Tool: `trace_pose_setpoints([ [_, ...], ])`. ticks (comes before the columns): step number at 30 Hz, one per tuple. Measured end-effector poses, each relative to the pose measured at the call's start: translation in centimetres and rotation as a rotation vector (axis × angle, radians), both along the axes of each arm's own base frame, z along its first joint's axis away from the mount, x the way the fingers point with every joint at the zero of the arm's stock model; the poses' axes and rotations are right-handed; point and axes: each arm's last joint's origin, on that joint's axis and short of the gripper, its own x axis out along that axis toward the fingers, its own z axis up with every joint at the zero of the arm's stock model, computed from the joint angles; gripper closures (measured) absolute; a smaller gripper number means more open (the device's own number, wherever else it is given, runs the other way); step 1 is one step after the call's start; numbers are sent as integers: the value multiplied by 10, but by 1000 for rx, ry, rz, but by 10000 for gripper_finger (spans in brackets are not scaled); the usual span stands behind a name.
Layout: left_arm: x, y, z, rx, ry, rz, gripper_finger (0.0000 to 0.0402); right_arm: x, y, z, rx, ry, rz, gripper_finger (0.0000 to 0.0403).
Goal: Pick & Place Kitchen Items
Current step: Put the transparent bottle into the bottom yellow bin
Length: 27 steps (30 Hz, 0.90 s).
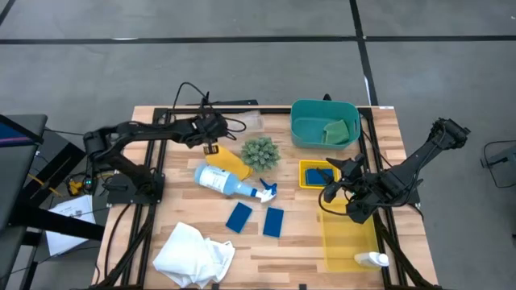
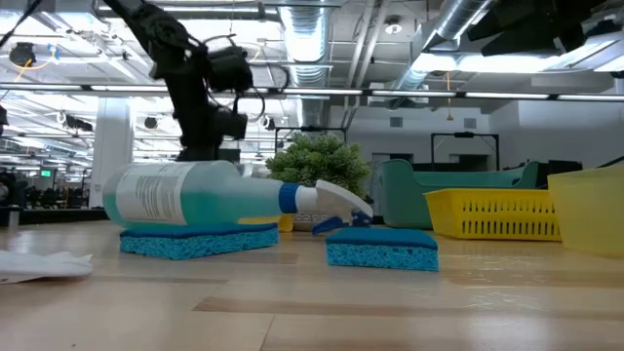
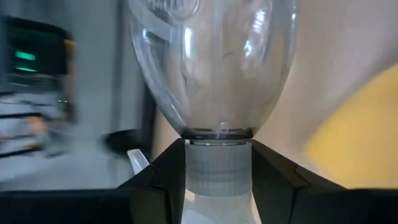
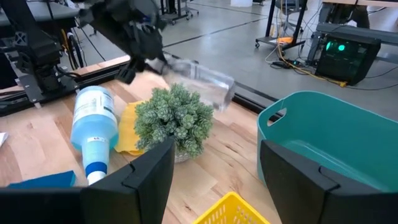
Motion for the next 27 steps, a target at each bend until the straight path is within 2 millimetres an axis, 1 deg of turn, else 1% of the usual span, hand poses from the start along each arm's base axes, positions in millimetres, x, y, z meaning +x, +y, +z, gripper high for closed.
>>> trace_pose_setpoints([
  [4, -4, -8, 20, 145, 80, -37, 271, 0, 0, 0, 1, -1, 0, 175],
  [8, -8, -17, 30, 230, 233, -130, 271, 0, 0, 0, 1, -1, 0, 175],
  [12, -7, -26, 35, 335, 437, -215, 271, 0, 0, 0, 1, 0, 2, 175],
  [17, -5, -36, 39, 468, 732, -286, 271, 0, 0, 0, 2, 1, 3, 175],
  [20, -7, -40, 45, 469, 780, -320, 271, 0, 0, 0, 1, 1, 3, 175],
  [24, -16, -48, 53, 430, 860, -383, 271, 0, 0, 0, 0, 3, 3, 175],
  [27, -25, -54, 68, 417, 870, -415, 271, 0, 0, 0, -9, 10, 6, 175],
])
